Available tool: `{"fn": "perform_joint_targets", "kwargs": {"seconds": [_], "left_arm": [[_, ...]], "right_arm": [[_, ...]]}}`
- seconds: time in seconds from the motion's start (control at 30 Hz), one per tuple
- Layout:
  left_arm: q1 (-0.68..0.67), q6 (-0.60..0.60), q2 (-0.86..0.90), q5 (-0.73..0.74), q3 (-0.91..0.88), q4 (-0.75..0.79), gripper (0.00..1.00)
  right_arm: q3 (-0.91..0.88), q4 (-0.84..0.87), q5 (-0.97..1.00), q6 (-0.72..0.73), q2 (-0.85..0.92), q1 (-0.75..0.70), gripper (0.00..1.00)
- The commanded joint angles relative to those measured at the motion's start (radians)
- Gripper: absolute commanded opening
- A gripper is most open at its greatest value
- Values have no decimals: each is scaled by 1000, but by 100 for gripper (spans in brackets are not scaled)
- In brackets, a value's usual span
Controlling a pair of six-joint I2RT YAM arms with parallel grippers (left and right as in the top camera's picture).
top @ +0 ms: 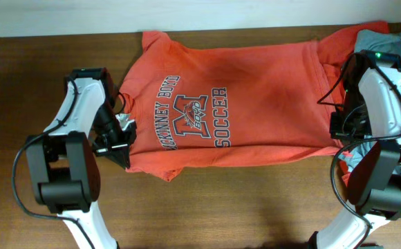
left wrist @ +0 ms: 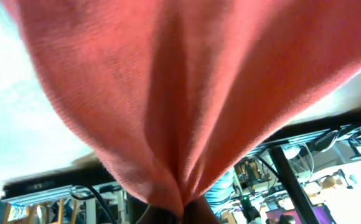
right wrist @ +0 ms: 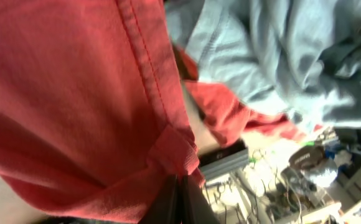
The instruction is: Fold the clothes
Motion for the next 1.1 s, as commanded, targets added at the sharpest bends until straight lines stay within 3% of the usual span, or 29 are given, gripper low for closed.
{"fn": "perform_joint_targets", "kwargs": {"seconds": [0.0, 0.17, 0.43, 0.63, 0.97, 1.07], "left_arm": [[0, -47, -113, -18, -61, -5, 0], [0, -46, -184, -24, -77, 82, 0], [0, -55, -184, 5, -76, 510, 0], [-2, -164, -183, 5, -76, 773, 1], [-2, -174, -175, 5, -77, 914, 6], [-2, -174, -174, 5, -79, 921, 11]], "right_arm": [[-27, -13, -29, 14, -22, -5, 4], [-63, 79, -21, 14, -35, -5, 4], [-63, 463, -23, 14, -35, -5, 4], [-63, 654, -26, 14, -33, -5, 4], [-63, 835, -35, 14, -4, -3, 5], [-63, 848, -56, 14, 12, -3, 11]]}}
